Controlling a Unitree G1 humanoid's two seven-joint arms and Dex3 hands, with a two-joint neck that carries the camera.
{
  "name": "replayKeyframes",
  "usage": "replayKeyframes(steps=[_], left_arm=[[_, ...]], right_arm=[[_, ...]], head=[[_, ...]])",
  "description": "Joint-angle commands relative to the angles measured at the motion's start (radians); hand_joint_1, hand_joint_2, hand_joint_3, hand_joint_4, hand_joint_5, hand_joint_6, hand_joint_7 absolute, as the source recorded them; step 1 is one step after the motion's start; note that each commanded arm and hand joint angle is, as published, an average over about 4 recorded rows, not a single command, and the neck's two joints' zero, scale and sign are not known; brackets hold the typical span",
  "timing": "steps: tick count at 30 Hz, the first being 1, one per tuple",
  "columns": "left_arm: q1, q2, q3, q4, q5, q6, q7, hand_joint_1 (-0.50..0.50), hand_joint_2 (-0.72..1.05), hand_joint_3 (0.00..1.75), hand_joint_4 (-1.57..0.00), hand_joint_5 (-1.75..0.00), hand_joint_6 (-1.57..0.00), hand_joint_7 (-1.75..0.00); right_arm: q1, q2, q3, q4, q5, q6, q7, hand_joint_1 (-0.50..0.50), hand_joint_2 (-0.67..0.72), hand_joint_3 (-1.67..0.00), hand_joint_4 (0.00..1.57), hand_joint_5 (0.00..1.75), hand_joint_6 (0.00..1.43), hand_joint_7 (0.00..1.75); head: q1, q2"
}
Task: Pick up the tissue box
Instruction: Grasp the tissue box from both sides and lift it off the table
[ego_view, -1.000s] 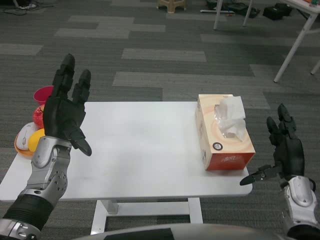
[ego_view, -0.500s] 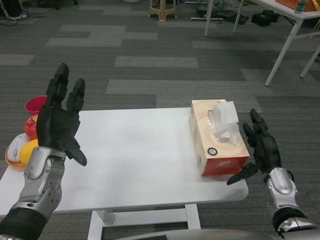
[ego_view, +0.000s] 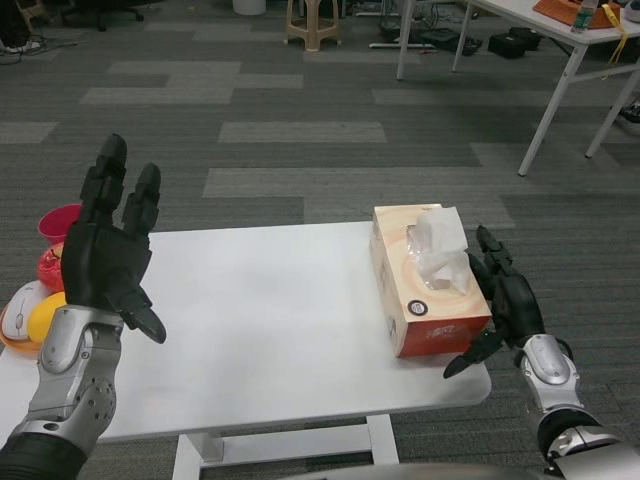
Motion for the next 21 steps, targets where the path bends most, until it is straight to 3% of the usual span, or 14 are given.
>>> replayKeyframes(steps=[1, 6, 21], left_arm=[[0.008, 0.001, -0.004, 0.001, 0.007, -0.005, 0.002, 0.50, -0.55, 0.00, 0.00, -0.10, 0.00, 0.00], [0.008, 0.001, -0.007, 0.000, 0.007, -0.005, 0.002, 0.50, -0.55, 0.00, 0.00, -0.10, 0.00, 0.00], [0.019, 0.001, -0.010, -0.010, 0.007, -0.010, 0.002, 0.50, -0.55, 0.00, 0.00, -0.10, 0.00, 0.00]], right_arm=[[-0.014, -0.008, 0.023, 0.009, 0.003, 0.007, -0.002, -0.46, 0.41, -0.08, 0.12, 0.00, 0.00, 0.07], [-0.014, -0.005, 0.071, 0.008, 0.003, 0.009, -0.004, -0.42, 0.38, -0.08, 0.14, 0.00, 0.00, 0.07], [-0.029, 0.010, 0.216, -0.039, 0.003, 0.009, -0.017, -0.44, 0.39, -0.08, 0.14, 0.00, 0.00, 0.07]], head=[[-0.001, 0.001], [-0.005, 0.004], [0.020, 0.016]])
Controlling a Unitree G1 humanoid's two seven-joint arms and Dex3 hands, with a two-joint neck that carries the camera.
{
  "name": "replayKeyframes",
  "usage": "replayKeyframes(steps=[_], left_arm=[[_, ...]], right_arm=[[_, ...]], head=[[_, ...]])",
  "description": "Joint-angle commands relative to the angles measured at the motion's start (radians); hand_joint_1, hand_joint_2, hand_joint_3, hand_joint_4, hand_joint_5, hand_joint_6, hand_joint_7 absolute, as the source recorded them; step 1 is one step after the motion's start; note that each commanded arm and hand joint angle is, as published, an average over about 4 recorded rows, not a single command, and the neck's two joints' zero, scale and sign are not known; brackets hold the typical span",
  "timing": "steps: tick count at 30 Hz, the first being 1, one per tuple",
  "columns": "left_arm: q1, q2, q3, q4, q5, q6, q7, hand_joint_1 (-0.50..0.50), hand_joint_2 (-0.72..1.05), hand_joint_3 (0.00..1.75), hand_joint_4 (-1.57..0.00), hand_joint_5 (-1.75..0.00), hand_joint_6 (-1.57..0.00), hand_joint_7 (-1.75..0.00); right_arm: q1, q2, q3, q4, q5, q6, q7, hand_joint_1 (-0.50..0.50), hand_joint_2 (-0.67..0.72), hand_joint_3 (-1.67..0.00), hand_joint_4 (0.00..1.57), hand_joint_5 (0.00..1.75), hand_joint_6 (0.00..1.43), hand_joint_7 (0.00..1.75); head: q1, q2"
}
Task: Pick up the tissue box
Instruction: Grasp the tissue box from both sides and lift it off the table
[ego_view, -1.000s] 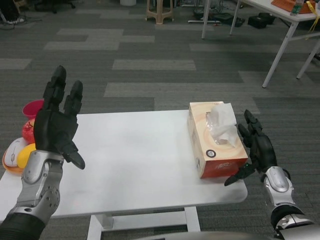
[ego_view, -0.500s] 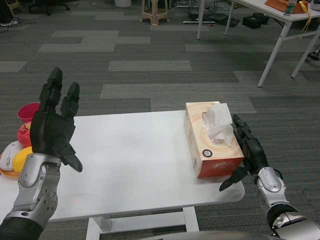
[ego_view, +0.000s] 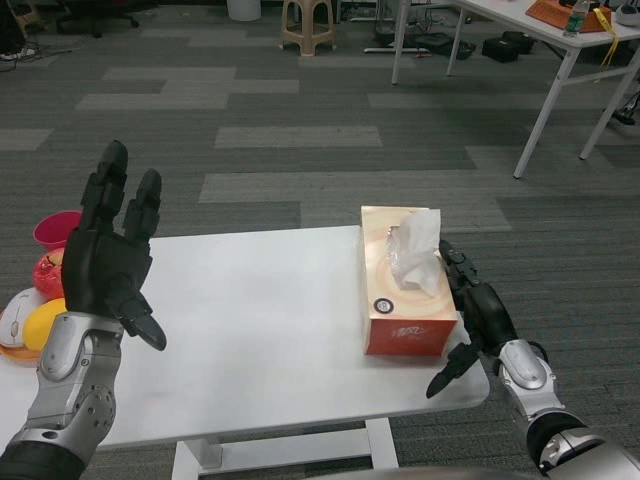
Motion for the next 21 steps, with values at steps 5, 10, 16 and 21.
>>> replayKeyframes(steps=[5, 10, 16, 21], left_arm=[[0.020, 0.001, 0.000, -0.008, 0.007, -0.011, 0.002, 0.50, -0.55, 0.00, 0.00, -0.10, 0.00, 0.00], [0.024, 0.001, -0.003, -0.009, 0.007, -0.013, 0.002, 0.50, -0.55, 0.00, 0.00, -0.10, 0.00, 0.00], [0.024, 0.001, -0.006, -0.009, 0.007, -0.013, 0.002, 0.50, -0.55, 0.04, 0.00, -0.10, 0.00, 0.00], [0.026, 0.001, -0.008, -0.009, 0.007, -0.013, 0.002, 0.50, -0.55, 0.00, 0.00, -0.10, 0.00, 0.00]], right_arm=[[-0.049, 0.019, 0.076, -0.011, 0.001, 0.009, -0.012, -0.42, 0.34, -0.08, 0.14, 0.00, 0.00, 0.07], [-0.075, 0.028, 0.123, -0.011, 0.001, 0.009, -0.022, -0.43, 0.34, -0.08, 0.14, 0.00, 0.00, 0.07], [-0.108, 0.041, 0.185, 0.009, 0.001, 0.009, -0.041, -0.42, 0.38, -0.08, 0.14, 0.00, 0.00, 0.07], [-0.134, 0.047, 0.249, 0.020, 0.001, 0.010, -0.051, -0.42, 0.34, -0.08, 0.17, 0.00, 0.00, 0.07]], head=[[0.022, 0.006], [0.037, 0.005], [0.051, 0.004], [0.058, 0.002]])
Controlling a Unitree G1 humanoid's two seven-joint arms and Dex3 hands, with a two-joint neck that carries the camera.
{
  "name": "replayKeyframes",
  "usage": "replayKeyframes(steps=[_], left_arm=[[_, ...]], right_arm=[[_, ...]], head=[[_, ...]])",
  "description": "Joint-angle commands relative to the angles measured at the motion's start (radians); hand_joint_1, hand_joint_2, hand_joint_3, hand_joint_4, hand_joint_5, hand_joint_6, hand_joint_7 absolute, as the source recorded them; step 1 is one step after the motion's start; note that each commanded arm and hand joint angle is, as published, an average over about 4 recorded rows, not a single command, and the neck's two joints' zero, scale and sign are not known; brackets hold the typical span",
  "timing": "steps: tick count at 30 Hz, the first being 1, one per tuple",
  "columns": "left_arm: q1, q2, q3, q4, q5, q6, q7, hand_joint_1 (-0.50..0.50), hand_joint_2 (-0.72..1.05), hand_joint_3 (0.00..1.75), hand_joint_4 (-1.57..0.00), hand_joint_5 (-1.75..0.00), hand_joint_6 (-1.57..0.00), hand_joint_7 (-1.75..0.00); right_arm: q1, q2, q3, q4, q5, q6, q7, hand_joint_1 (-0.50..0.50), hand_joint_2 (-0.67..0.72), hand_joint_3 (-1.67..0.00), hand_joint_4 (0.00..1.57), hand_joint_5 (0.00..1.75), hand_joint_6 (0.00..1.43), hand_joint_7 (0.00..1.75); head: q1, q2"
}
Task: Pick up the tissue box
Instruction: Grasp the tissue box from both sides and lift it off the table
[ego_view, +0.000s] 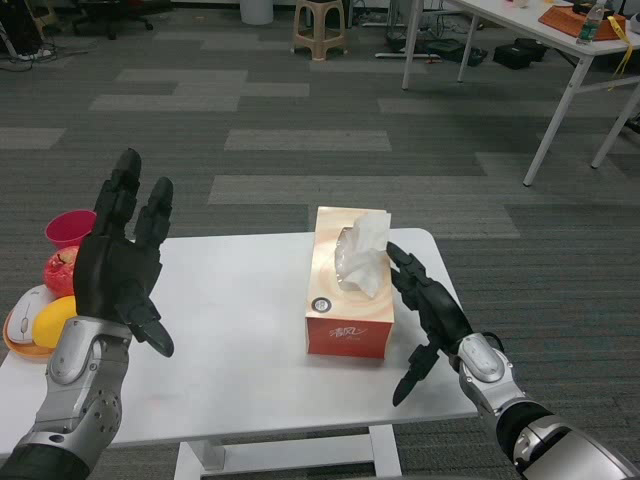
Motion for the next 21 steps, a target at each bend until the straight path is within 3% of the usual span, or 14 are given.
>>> replayKeyframes(steps=[1, 11, 21], left_arm=[[0.008, 0.001, -0.001, -0.006, 0.007, -0.010, 0.002, 0.50, -0.55, 0.00, 0.00, -0.10, 0.00, 0.00], [0.008, 0.006, -0.015, 0.001, 0.005, 0.005, -0.004, 0.50, -0.55, 0.00, 0.00, -0.10, 0.00, 0.00], [-0.001, 0.024, -0.099, 0.011, -0.002, 0.066, -0.028, 0.50, -0.55, 0.00, 0.00, -0.10, 0.00, 0.00]], right_arm=[[-0.035, 0.008, 0.055, 0.016, 0.002, 0.007, -0.012, -0.42, 0.34, -0.08, 0.18, 0.00, 0.00, 0.07], [-0.061, 0.018, 0.157, 0.014, 0.002, 0.011, -0.023, -0.42, 0.41, -0.08, 0.20, 0.00, 0.00, 0.07], [-0.075, 0.023, 0.202, 0.005, 0.002, 0.013, -0.028, -0.42, 0.39, -0.08, 0.20, 0.00, 0.00, 0.07]], head=[[0.005, 0.000], [0.009, 0.001], [0.019, -0.005]])
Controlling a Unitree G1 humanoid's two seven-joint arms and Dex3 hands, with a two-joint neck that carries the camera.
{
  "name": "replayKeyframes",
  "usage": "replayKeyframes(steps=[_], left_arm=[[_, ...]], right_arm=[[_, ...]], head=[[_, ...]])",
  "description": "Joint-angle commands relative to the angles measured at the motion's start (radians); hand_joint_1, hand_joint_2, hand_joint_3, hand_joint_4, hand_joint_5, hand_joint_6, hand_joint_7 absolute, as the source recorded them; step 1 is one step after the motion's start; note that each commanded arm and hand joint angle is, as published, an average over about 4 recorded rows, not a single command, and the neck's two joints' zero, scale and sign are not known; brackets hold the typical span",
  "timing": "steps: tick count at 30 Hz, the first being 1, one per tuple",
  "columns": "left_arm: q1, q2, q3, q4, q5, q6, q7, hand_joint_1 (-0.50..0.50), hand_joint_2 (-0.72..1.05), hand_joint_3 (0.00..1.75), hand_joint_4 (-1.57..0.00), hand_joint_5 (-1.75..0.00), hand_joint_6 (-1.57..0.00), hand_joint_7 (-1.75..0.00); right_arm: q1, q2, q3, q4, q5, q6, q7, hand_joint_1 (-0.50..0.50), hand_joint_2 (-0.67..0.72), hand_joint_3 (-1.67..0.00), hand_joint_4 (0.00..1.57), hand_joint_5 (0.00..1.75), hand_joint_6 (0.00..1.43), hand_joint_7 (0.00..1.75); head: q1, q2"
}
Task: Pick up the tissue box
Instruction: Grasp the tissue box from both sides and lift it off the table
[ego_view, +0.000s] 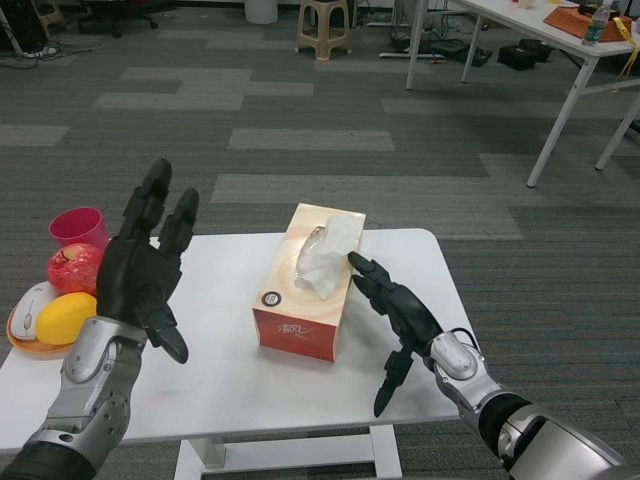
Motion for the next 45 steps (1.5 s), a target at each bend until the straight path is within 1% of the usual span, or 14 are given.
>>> replayKeyframes(steps=[1, 3, 9, 14, 18, 20, 23, 27, 31, 34, 36, 39, 45], left_arm=[[-0.003, 0.014, -0.033, 0.009, -0.001, 0.024, -0.014, 0.50, -0.55, 0.00, 0.00, -0.10, 0.00, 0.00], [-0.003, 0.015, -0.043, 0.009, -0.002, 0.030, -0.018, 0.50, -0.55, 0.00, 0.00, -0.10, 0.00, 0.00], [-0.004, 0.015, -0.053, 0.009, -0.007, 0.031, -0.018, 0.50, -0.55, 0.00, 0.00, -0.10, 0.00, 0.00], [-0.004, 0.015, -0.051, 0.009, -0.007, 0.031, -0.018, 0.50, -0.55, 0.00, 0.00, -0.10, 0.00, 0.00], [-0.004, 0.015, -0.052, 0.010, -0.007, 0.031, -0.018, 0.50, -0.55, 0.00, 0.00, -0.10, 0.00, 0.00], [-0.005, 0.015, -0.054, 0.016, -0.007, 0.031, -0.018, 0.50, -0.55, 0.00, 0.00, -0.10, 0.00, 0.00], [-0.009, 0.016, -0.059, 0.025, 0.001, 0.032, -0.018, 0.50, -0.55, 0.00, 0.00, -0.10, 0.00, 0.00], [-0.015, 0.017, -0.075, 0.041, 0.004, 0.040, -0.021, 0.50, -0.55, 0.00, 0.00, -0.10, 0.00, 0.00], [-0.020, 0.017, -0.083, 0.052, 0.004, 0.048, -0.023, 0.50, -0.55, 0.00, 0.00, -0.10, 0.00, 0.00], [-0.024, 0.017, -0.088, 0.061, 0.004, 0.049, -0.023, 0.50, -0.55, 0.00, 0.00, -0.10, 0.00, 0.00], [-0.030, 0.017, -0.093, 0.068, 0.004, 0.049, -0.023, 0.50, -0.55, 0.00, 0.00, -0.10, 0.00, 0.00], [-0.040, 0.017, -0.101, 0.080, 0.004, 0.051, -0.024, 0.50, -0.55, 0.00, 0.00, -0.10, 0.00, 0.00], [-0.055, 0.017, -0.114, 0.098, 0.004, 0.055, -0.026, 0.50, -0.55, 0.00, 0.00, -0.10, 0.00, 0.00]], right_arm=[[-0.012, 0.003, 0.002, -0.006, 0.001, 0.011, 0.001, -0.42, 0.38, -0.08, 0.20, 0.00, 0.00, 0.07], [-0.010, 0.003, -0.011, -0.008, 0.001, 0.011, 0.001, -0.42, 0.34, -0.08, 0.19, 0.00, 0.00, 0.07], [0.005, 0.002, -0.075, -0.013, -0.001, 0.009, 0.001, -0.42, 0.34, -0.08, 0.14, 0.00, 0.00, 0.07], [0.011, -0.005, -0.159, -0.013, -0.002, 0.006, 0.001, -0.42, 0.34, -0.08, 0.14, 0.00, 0.00, 0.07], [0.006, -0.009, -0.179, -0.007, -0.004, 0.006, 0.001, -0.42, 0.34, -0.08, 0.14, 0.00, 0.00, 0.07], [-0.011, -0.009, -0.183, 0.009, -0.005, 0.007, -0.002, -0.42, 0.34, -0.08, 0.14, 0.00, 0.00, 0.07], [-0.049, -0.003, -0.177, 0.054, -0.006, 0.008, -0.025, -0.42, 0.34, -0.08, 0.09, 0.00, 0.00, 0.07], [-0.115, 0.016, -0.158, 0.146, -0.006, 0.009, -0.077, -0.42, 0.34, -0.08, 0.05, 0.00, 0.00, 0.07], [-0.177, 0.027, -0.135, 0.223, -0.008, 0.010, -0.122, -0.43, 0.28, -0.08, 0.00, 0.00, 0.00, 0.07], [-0.213, 0.036, -0.122, 0.266, -0.009, 0.017, -0.155, -0.46, 0.25, -0.08, 0.00, 0.00, 0.00, 0.05], [-0.237, 0.042, -0.112, 0.294, -0.010, 0.021, -0.181, -0.46, 0.22, -0.08, 0.00, 0.00, 0.00, 0.03], [-0.266, 0.052, -0.087, 0.329, -0.010, 0.030, -0.217, -0.46, 0.22, -0.08, 0.00, 0.00, 0.00, 0.07], [-0.319, 0.065, -0.023, 0.388, -0.011, 0.050, -0.285, -0.46, 0.22, -0.08, 0.00, 0.00, 0.00, 0.07]], head=[[0.004, 0.000], [0.008, 0.000], [0.014, 0.005], [0.019, 0.009], [0.017, 0.012], [0.014, 0.015], [0.013, 0.017], [0.010, 0.018], [0.008, 0.023], [0.009, 0.027], [0.012, 0.031], [0.013, 0.034], [0.005, 0.024]])
